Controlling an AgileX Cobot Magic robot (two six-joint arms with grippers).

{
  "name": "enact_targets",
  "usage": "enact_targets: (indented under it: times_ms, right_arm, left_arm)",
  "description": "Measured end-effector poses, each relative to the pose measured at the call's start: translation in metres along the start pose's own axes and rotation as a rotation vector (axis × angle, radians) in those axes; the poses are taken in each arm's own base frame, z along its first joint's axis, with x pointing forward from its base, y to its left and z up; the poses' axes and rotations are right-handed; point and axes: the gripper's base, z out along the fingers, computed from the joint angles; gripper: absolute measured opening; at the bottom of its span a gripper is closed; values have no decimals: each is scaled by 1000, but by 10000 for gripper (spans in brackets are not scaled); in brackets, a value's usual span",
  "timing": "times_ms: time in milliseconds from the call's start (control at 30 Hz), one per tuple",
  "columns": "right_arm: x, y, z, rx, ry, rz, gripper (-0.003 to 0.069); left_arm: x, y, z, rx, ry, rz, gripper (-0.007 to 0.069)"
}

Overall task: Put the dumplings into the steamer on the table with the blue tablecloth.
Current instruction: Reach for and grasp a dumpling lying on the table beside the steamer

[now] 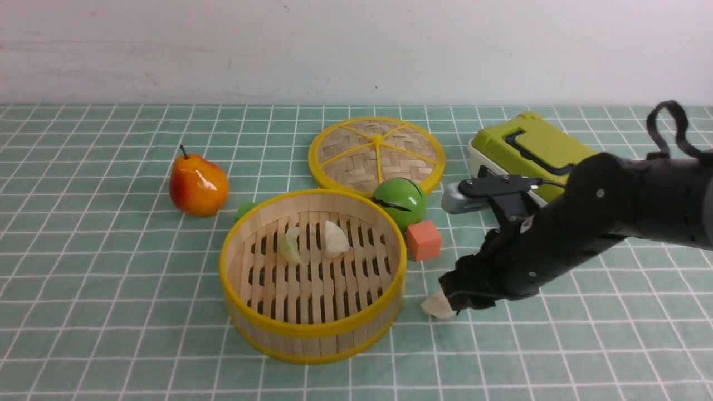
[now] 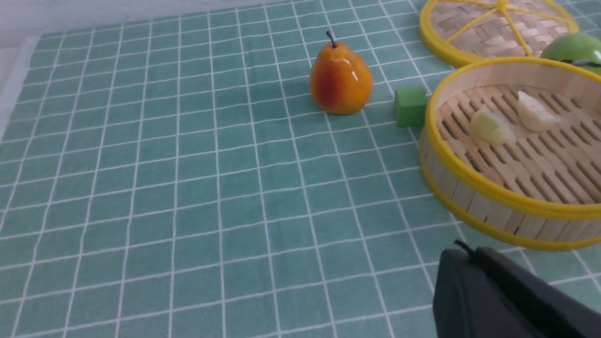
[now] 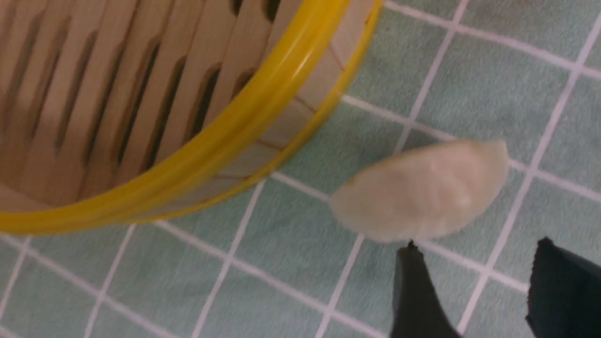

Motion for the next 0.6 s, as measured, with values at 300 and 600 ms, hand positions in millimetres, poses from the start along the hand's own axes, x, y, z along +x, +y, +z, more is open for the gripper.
enact_targets:
  times_ms: [300, 600]
  right_arm:
    - [-9, -2, 23, 47, -30, 210, 508]
    - [-5, 10, 36, 30, -17, 209, 384]
  left_arm:
    - [51, -4, 20, 7, -1, 10, -14]
    - [70, -10, 38, 27, -43, 99, -14]
